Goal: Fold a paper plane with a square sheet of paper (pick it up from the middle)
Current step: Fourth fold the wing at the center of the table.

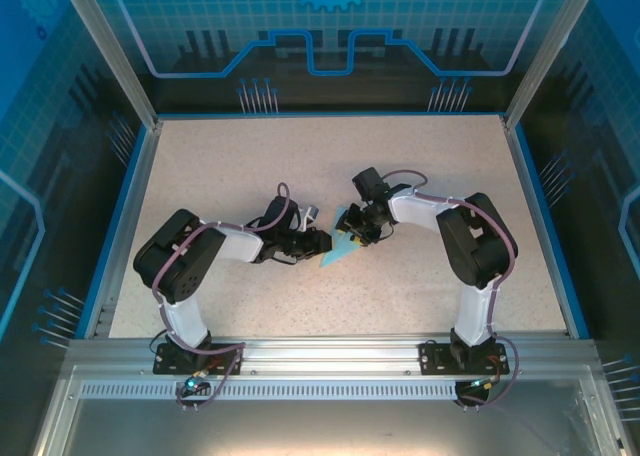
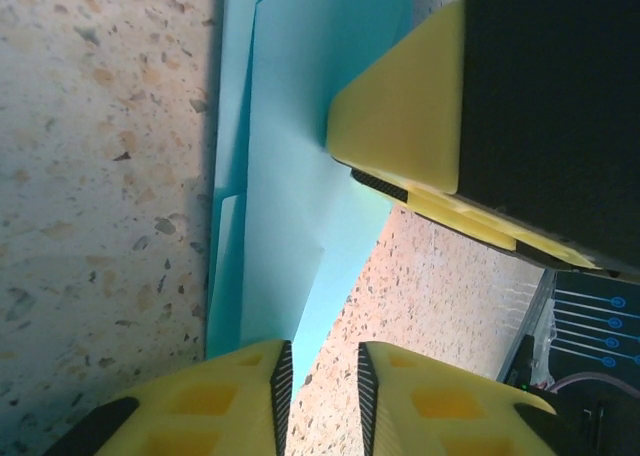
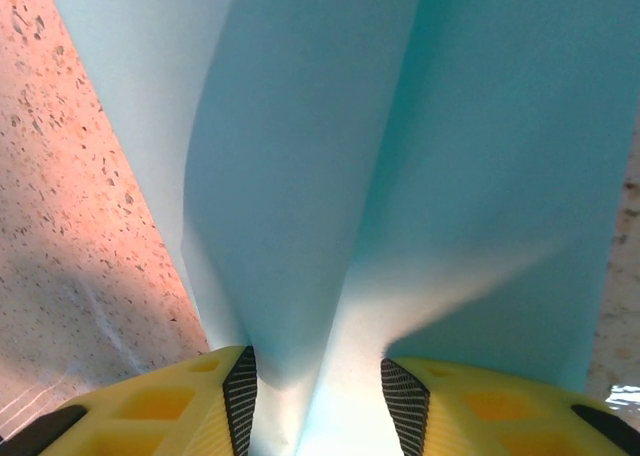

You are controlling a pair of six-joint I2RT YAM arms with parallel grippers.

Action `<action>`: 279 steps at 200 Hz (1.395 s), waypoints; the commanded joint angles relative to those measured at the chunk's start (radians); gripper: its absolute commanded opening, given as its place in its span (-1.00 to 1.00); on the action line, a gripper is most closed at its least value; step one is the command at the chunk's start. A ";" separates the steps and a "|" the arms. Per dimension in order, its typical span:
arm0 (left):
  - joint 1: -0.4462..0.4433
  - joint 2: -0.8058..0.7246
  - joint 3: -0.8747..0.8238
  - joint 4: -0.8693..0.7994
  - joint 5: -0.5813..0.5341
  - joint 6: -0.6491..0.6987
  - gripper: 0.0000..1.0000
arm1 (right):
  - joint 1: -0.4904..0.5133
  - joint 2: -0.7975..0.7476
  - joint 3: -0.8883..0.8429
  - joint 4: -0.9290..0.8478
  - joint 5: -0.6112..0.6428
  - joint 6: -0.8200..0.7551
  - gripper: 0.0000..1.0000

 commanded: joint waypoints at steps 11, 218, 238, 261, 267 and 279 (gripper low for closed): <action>0.021 -0.068 0.005 0.002 -0.025 -0.036 -0.32 | -0.004 0.110 -0.057 -0.172 0.189 -0.004 -0.12; -0.014 -0.030 0.017 0.059 0.010 -0.062 -0.53 | 0.006 0.198 0.005 -0.257 0.219 0.006 -0.05; -0.023 -0.015 0.026 0.058 0.020 -0.059 -0.55 | 0.007 0.204 0.007 -0.261 0.220 0.014 -0.05; -0.024 0.002 0.030 0.049 0.020 -0.054 -0.55 | 0.006 0.209 0.008 -0.260 0.220 0.019 -0.05; -0.024 0.005 0.033 0.045 0.019 -0.051 -0.55 | 0.007 0.209 0.009 -0.260 0.219 0.021 -0.05; -0.024 0.012 0.041 0.021 0.011 -0.042 -0.55 | 0.007 0.211 0.007 -0.260 0.220 0.023 -0.05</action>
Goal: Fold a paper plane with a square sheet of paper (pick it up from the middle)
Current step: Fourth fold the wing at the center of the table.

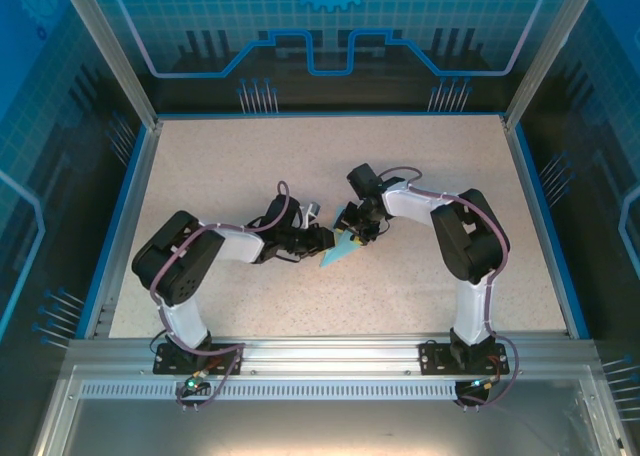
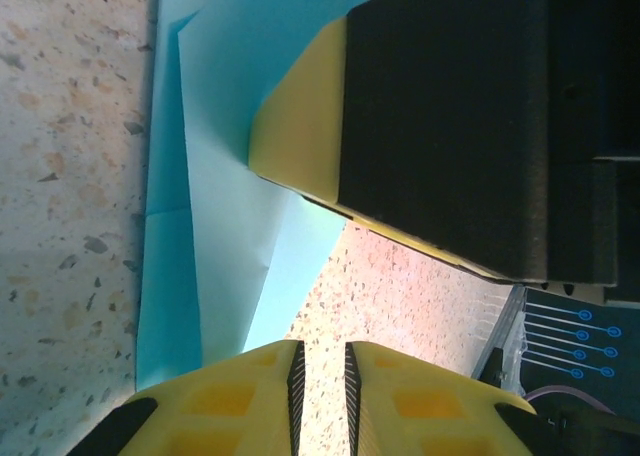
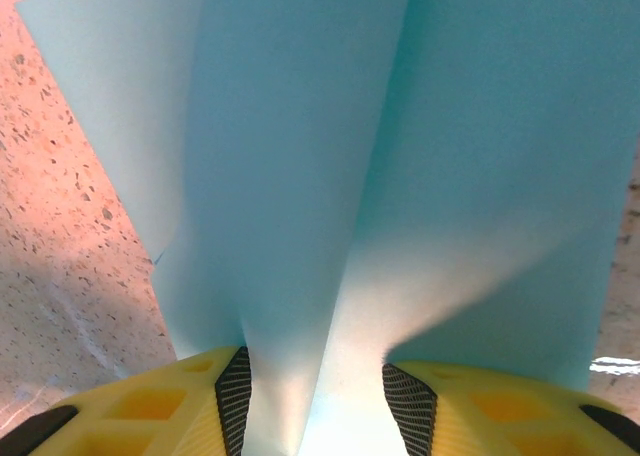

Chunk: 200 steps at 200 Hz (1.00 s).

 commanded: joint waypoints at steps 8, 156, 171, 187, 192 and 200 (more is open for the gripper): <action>-0.005 0.027 0.037 -0.031 0.012 0.036 -0.55 | -0.004 0.147 -0.085 -0.138 0.196 0.012 -0.04; -0.005 0.064 0.052 -0.110 -0.047 0.061 -0.57 | -0.002 0.149 -0.087 -0.138 0.200 0.010 -0.04; -0.006 0.069 0.051 -0.117 -0.048 0.060 -0.57 | 0.000 0.151 -0.086 -0.139 0.200 0.009 -0.05; -0.006 0.074 0.054 -0.129 -0.054 0.062 -0.57 | 0.001 0.153 -0.085 -0.141 0.200 0.009 -0.05; -0.006 0.075 0.055 -0.134 -0.057 0.063 -0.57 | 0.001 0.152 -0.085 -0.141 0.200 0.009 -0.05; -0.005 0.076 0.056 -0.140 -0.061 0.064 -0.58 | 0.001 0.152 -0.085 -0.141 0.200 0.009 -0.05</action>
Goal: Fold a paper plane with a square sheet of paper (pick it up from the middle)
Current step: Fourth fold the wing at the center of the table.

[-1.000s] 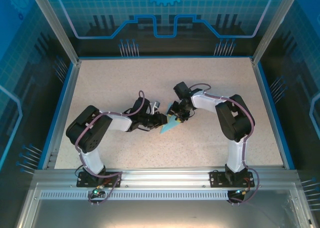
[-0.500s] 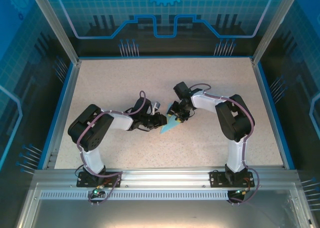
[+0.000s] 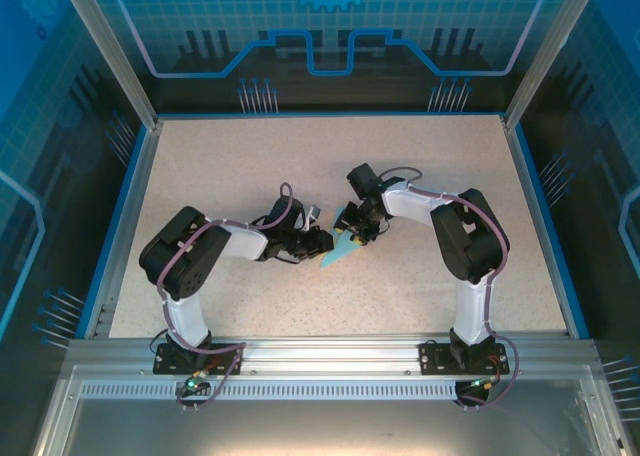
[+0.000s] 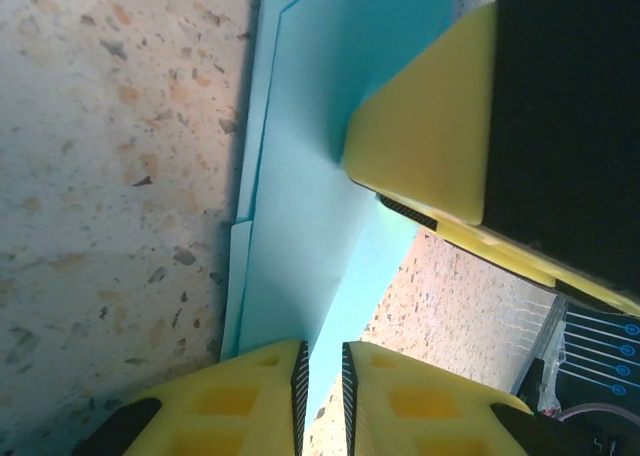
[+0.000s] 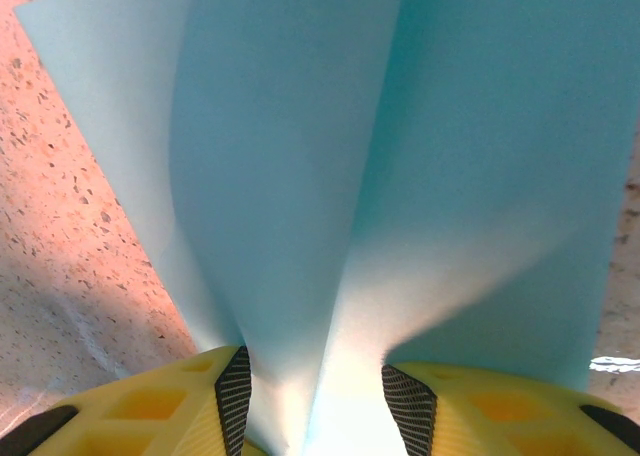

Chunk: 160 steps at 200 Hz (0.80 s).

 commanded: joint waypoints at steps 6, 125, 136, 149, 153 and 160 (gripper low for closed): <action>-0.006 0.026 0.020 -0.065 -0.031 0.029 -0.58 | 0.001 0.150 -0.085 -0.139 0.200 0.001 -0.04; -0.008 0.064 0.042 -0.223 -0.083 0.068 -0.91 | -0.002 -0.089 -0.030 -0.025 0.105 -0.128 0.00; -0.009 0.070 0.042 -0.234 -0.085 0.070 -0.93 | -0.003 -0.145 -0.022 -0.010 0.100 -0.157 0.02; -0.009 0.076 0.042 -0.245 -0.085 0.075 -0.97 | -0.007 -0.191 -0.029 0.017 0.082 -0.189 0.03; -0.008 0.077 0.042 -0.248 -0.087 0.076 -0.98 | -0.009 -0.205 -0.032 0.028 0.071 -0.200 0.03; -0.009 0.077 0.042 -0.252 -0.088 0.076 -0.98 | -0.012 -0.218 -0.035 0.046 0.045 -0.231 0.03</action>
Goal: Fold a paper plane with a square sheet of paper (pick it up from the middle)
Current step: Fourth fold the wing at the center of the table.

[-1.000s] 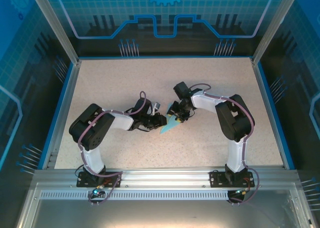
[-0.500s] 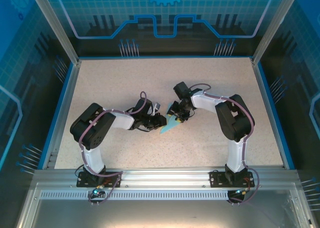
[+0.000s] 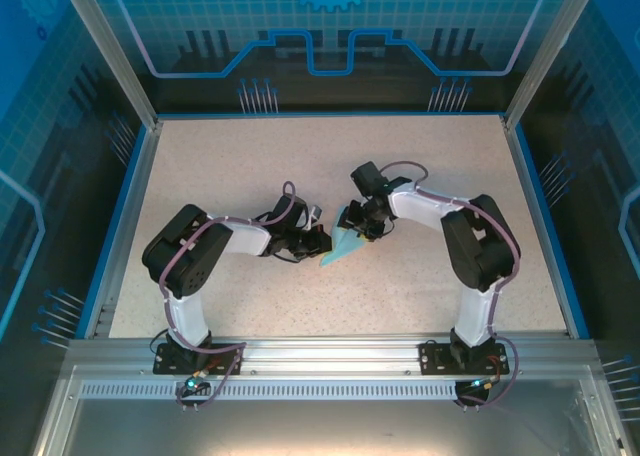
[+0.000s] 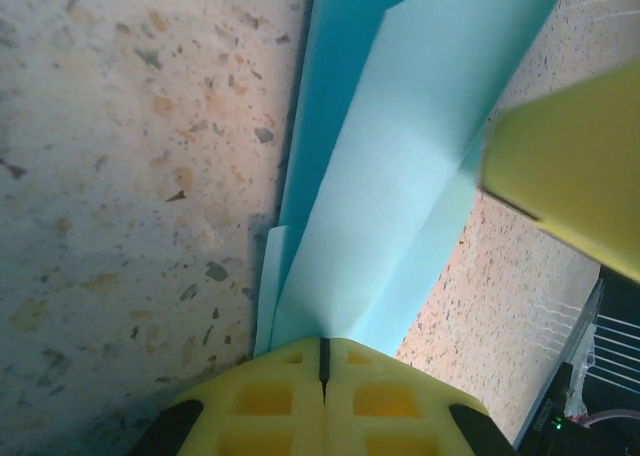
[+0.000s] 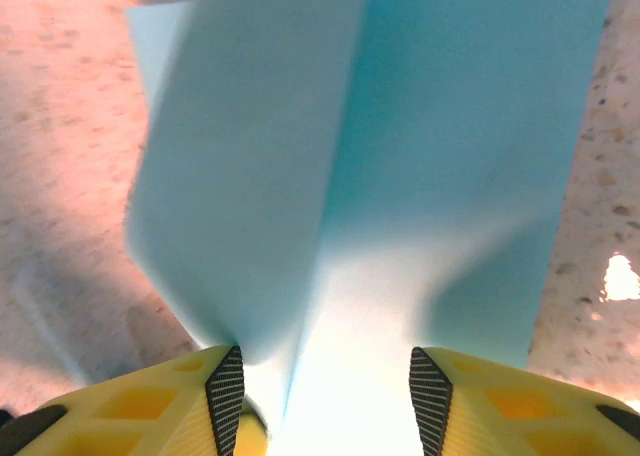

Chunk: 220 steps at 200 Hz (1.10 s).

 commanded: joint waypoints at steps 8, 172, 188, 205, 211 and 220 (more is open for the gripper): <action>-0.008 0.057 -0.013 -0.145 -0.066 0.032 -0.99 | -0.011 -0.111 -0.010 0.049 -0.039 -0.134 0.01; -0.010 0.061 -0.006 -0.175 -0.085 0.030 -1.00 | 0.004 0.054 -0.078 0.211 -0.225 -0.300 -0.91; -0.011 0.062 -0.004 -0.178 -0.086 0.028 -1.00 | 0.002 0.067 -0.076 0.213 -0.221 -0.304 -0.91; -0.011 0.063 -0.004 -0.183 -0.085 0.030 -1.00 | -0.001 0.078 -0.075 0.217 -0.215 -0.306 -0.91; -0.012 0.063 -0.004 -0.183 -0.086 0.030 -1.00 | 0.000 0.083 -0.075 0.218 -0.212 -0.307 -0.91; -0.011 0.062 -0.004 -0.185 -0.086 0.030 -1.00 | -0.002 0.087 -0.076 0.220 -0.208 -0.310 -0.91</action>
